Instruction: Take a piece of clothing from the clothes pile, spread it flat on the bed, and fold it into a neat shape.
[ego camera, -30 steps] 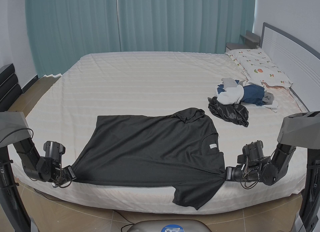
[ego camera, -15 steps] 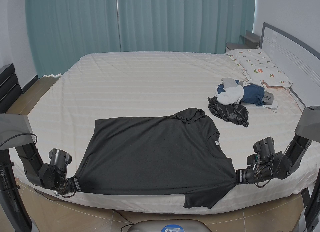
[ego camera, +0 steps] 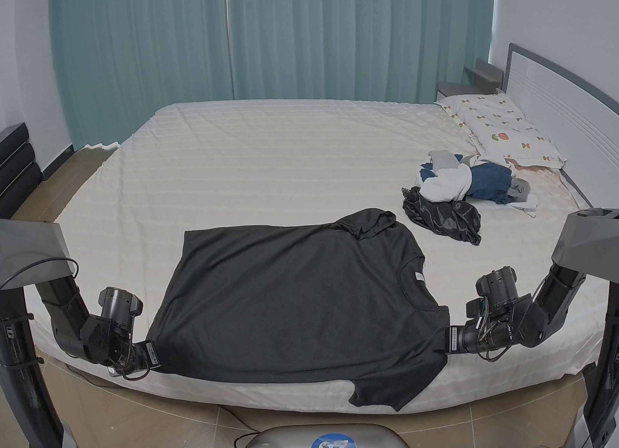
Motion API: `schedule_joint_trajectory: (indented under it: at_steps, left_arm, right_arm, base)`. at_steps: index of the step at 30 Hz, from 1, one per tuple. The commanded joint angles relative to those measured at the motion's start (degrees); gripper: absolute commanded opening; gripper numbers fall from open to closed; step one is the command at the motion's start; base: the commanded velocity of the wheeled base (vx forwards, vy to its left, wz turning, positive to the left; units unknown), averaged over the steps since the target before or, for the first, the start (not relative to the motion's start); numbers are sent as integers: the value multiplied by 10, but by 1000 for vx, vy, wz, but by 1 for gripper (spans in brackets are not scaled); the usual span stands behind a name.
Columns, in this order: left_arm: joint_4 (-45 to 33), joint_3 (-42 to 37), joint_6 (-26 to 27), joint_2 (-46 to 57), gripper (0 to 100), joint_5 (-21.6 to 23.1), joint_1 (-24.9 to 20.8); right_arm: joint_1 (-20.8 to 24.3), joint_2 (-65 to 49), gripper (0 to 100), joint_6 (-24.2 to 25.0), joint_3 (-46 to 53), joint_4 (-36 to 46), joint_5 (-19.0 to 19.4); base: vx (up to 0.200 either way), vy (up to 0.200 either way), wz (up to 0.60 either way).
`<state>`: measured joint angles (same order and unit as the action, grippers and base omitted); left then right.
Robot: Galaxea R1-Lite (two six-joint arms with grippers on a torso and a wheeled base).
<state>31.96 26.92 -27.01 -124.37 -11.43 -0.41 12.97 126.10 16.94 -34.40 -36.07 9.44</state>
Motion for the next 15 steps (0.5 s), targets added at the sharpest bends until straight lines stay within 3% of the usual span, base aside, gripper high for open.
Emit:
schedule_joint_trajectory:
  at_steps: [1,10,15]
  left_arm:
    - [0,1,-2,-3,100,0,0]
    - [-3,10,-16,110,100,26,19]
    - [-1,31,-66,117,100,50,20]
  right_arm:
    - [2,8,100,20,-6,-10,0]
    - [-2,-73,100,190,-24,-46,0]
    - [1,-80,100,235,-27,-48,0]
  base:
    - [0,0,0]
    - [0,0,0]
    - [0,0,0]
